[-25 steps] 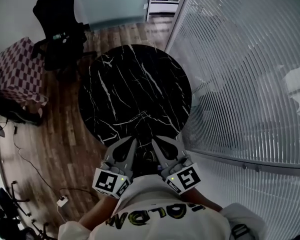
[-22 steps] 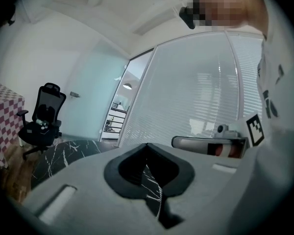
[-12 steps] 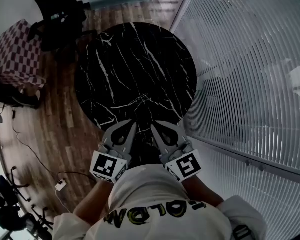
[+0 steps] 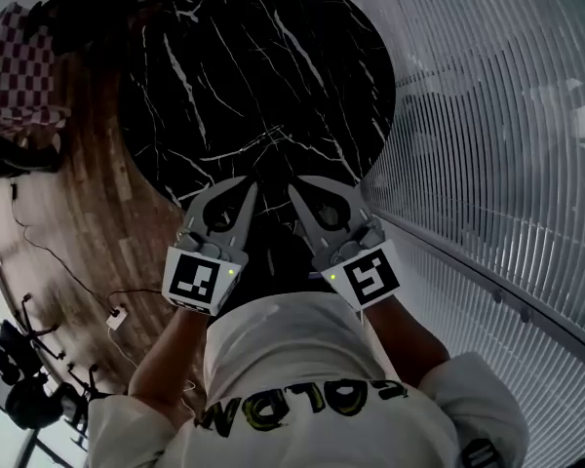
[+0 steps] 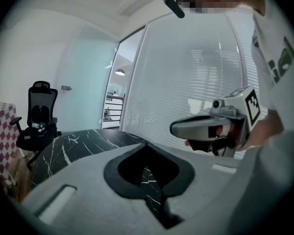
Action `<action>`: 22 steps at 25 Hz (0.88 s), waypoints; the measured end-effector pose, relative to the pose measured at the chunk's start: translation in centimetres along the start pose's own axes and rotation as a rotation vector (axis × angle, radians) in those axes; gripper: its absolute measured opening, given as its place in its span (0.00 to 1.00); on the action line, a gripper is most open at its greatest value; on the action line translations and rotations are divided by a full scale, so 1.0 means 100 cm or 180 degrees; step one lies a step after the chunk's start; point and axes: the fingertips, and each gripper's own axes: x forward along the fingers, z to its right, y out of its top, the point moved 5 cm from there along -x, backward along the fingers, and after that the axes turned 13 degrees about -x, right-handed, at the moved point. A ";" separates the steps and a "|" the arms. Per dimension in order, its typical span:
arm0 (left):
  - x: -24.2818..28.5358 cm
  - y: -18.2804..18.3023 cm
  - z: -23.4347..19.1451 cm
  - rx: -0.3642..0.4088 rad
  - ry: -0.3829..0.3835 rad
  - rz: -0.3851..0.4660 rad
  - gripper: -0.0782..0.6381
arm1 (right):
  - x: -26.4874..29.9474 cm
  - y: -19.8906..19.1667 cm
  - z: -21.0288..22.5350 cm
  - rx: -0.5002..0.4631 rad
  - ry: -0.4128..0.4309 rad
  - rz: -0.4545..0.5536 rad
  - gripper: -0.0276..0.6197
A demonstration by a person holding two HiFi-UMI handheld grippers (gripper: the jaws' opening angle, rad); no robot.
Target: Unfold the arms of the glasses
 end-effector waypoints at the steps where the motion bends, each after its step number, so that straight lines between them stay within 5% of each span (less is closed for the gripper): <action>1: 0.004 -0.005 -0.004 0.0014 0.0000 -0.0027 0.12 | 0.003 -0.007 0.002 0.0012 0.0017 -0.0029 0.05; 22: 0.084 -0.108 -0.091 0.0138 0.0078 -0.0838 0.19 | 0.079 -0.131 0.006 -0.0096 0.0473 -0.0732 0.05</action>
